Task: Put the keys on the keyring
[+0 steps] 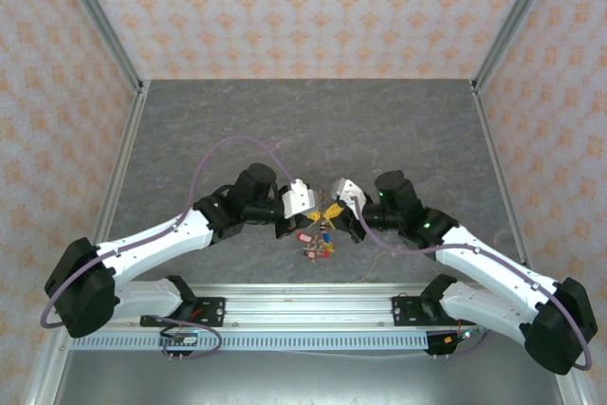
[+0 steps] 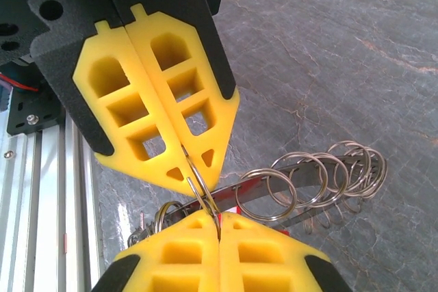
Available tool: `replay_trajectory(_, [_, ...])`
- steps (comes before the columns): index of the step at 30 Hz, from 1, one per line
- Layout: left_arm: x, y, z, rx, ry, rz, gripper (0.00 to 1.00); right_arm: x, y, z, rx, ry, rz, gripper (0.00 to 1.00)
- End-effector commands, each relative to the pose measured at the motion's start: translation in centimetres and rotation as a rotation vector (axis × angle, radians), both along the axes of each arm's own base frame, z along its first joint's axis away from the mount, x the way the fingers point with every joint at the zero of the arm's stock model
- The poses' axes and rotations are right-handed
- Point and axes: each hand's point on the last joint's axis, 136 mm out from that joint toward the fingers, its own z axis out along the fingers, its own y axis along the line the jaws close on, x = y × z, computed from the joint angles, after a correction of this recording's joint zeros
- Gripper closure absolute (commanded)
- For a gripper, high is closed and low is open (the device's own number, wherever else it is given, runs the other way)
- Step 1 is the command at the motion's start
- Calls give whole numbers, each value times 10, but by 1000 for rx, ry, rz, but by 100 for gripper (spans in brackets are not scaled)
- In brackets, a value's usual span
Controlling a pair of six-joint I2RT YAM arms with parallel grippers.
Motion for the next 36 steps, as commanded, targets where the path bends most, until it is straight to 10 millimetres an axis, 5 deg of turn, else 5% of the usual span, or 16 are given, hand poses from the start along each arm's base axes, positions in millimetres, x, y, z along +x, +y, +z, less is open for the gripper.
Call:
replay_trajectory(1, [-1, -3, 26, -57, -80, -18, 100, 1, -10, -11, -48, 20, -42, 98])
replay_trajectory(7, [-6, -6, 25, -75, -67, -44, 100, 1, 1, 5, 48, -29, -5, 79])
replay_trajectory(17, [-12, -6, 26, -65, -70, -85, 100, 2, 5, 10, 44, -179, 74, 74])
replay_trajectory(27, [-9, -6, 27, -66, -81, -73, 100, -12, 9, 14, 82, -145, 139, 76])
replay_trajectory(36, [-8, -5, 23, -50, -74, -61, 100, -8, 6, 9, 40, -151, 116, 95])
